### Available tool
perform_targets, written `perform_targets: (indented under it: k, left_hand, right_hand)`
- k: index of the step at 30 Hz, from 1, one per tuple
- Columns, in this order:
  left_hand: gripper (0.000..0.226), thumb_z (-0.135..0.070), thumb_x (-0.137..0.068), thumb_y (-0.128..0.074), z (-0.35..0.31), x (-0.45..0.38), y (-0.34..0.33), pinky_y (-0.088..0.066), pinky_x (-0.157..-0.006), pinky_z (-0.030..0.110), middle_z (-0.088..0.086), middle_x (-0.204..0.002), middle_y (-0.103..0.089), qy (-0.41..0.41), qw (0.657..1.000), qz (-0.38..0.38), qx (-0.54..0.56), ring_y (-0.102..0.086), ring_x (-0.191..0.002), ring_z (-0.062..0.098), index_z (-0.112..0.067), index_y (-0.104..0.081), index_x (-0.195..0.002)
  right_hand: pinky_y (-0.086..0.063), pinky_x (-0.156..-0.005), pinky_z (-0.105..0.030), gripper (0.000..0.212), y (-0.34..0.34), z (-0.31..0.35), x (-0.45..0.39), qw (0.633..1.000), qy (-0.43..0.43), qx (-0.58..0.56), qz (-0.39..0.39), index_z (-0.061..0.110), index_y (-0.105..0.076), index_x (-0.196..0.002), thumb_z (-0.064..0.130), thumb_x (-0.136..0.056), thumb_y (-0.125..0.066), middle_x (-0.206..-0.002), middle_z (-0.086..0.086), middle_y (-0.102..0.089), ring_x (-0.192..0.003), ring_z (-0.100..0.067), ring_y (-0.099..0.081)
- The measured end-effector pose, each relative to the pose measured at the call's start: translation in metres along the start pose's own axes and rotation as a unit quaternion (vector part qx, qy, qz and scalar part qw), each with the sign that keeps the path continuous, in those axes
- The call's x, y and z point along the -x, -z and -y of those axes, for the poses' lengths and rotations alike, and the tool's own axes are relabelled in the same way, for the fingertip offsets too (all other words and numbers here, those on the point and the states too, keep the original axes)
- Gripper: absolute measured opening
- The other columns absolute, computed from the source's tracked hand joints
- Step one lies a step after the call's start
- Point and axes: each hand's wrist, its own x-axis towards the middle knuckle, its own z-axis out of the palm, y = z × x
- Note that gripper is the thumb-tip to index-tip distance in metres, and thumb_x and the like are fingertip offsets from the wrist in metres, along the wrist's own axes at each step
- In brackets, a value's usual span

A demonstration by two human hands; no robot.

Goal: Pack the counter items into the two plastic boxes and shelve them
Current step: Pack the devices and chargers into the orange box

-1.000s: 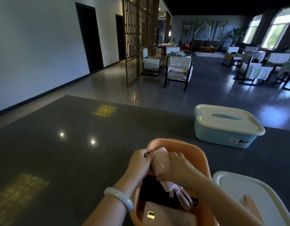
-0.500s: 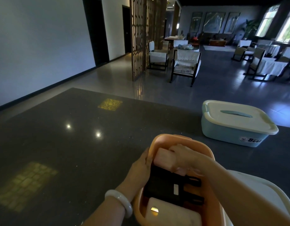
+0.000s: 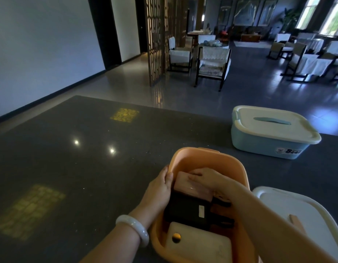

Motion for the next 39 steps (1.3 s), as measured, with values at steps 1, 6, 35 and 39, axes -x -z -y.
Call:
perform_targets:
  k: [1, 6, 35, 39]
  left_hand:
    - [0.055, -0.051, -0.100, -0.024, 0.000, -0.001, 0.000, -0.037, -0.098, 0.029, 0.002, -0.148, -0.043, 0.004, 1.000, -0.001, -0.002, -0.045, -0.132, 0.018, -0.030, -0.022, -0.151]
    - [0.055, -0.049, -0.101, -0.025, -0.001, -0.003, -0.002, -0.036, -0.104, 0.034, 0.003, -0.150, -0.039, 0.014, 1.000, -0.001, -0.002, -0.042, -0.134, 0.020, -0.029, -0.020, -0.152]
    - [0.054, -0.047, -0.102, -0.025, -0.007, -0.001, -0.001, -0.036, -0.091, 0.028, 0.004, -0.149, -0.041, 0.032, 0.999, 0.003, -0.002, -0.044, -0.132, 0.020, -0.028, -0.018, -0.153]
    - [0.055, -0.048, -0.102, -0.025, -0.006, -0.001, -0.001, -0.037, -0.095, 0.030, 0.004, -0.149, -0.040, 0.027, 1.000, 0.001, -0.005, -0.043, -0.133, 0.021, -0.028, -0.018, -0.153]
  right_hand:
    - [-0.034, -0.084, -0.026, 0.039, -0.002, 0.000, 0.000, 1.000, 0.003, -0.002, 0.001, 0.035, -0.050, -0.133, 0.048, -0.099, -0.040, -0.127, 0.010, -0.056, -0.096, -0.003, -0.049]
    - [-0.035, -0.088, -0.027, 0.038, -0.004, -0.003, 0.001, 1.000, 0.019, 0.002, 0.014, 0.033, -0.047, -0.137, 0.039, -0.101, -0.039, -0.133, 0.007, -0.053, -0.106, -0.008, -0.049]
    - [-0.029, -0.094, -0.024, 0.040, -0.017, 0.006, 0.006, 0.999, 0.032, -0.012, -0.033, 0.029, -0.043, -0.141, 0.036, -0.102, -0.040, -0.141, 0.005, -0.048, -0.117, -0.009, -0.046]
    - [-0.033, -0.090, -0.023, 0.038, -0.019, 0.007, 0.010, 0.995, 0.060, 0.054, -0.059, 0.028, -0.047, -0.137, 0.038, -0.101, -0.041, -0.135, 0.005, -0.053, -0.103, -0.003, -0.046]
